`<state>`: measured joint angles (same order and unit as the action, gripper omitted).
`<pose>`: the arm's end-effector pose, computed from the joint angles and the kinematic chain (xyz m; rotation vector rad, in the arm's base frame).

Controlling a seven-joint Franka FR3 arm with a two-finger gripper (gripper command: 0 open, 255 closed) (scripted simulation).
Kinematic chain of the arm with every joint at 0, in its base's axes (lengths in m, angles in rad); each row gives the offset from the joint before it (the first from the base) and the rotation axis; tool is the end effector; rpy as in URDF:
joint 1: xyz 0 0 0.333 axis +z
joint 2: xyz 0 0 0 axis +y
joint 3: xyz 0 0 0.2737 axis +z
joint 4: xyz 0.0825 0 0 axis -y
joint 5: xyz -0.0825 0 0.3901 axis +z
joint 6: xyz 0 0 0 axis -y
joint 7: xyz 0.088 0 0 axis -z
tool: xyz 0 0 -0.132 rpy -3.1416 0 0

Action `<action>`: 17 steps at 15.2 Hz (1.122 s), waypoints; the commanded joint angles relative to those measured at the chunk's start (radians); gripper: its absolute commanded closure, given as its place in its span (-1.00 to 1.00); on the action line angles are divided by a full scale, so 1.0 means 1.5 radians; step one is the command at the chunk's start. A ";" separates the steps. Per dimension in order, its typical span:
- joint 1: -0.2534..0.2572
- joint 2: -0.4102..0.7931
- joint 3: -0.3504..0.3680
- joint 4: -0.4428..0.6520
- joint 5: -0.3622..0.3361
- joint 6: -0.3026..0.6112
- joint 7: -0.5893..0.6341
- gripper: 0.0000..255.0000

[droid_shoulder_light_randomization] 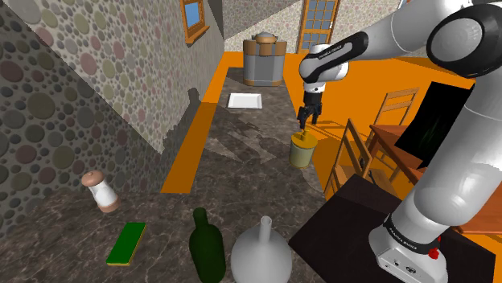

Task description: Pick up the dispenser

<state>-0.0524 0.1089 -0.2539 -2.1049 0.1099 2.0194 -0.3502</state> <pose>0.5123 -0.1533 0.2837 -3.0077 0.0217 0.2388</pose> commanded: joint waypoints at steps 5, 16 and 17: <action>-0.003 0.041 0.001 -0.006 0.014 0.043 -0.013 -1.00; -0.004 0.055 0.003 -0.014 0.019 0.065 -0.018 1.00; -0.004 0.055 0.003 -0.014 0.019 0.065 -0.018 1.00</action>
<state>-0.0576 0.1903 -0.2496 -2.1256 0.1387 2.1169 -0.3770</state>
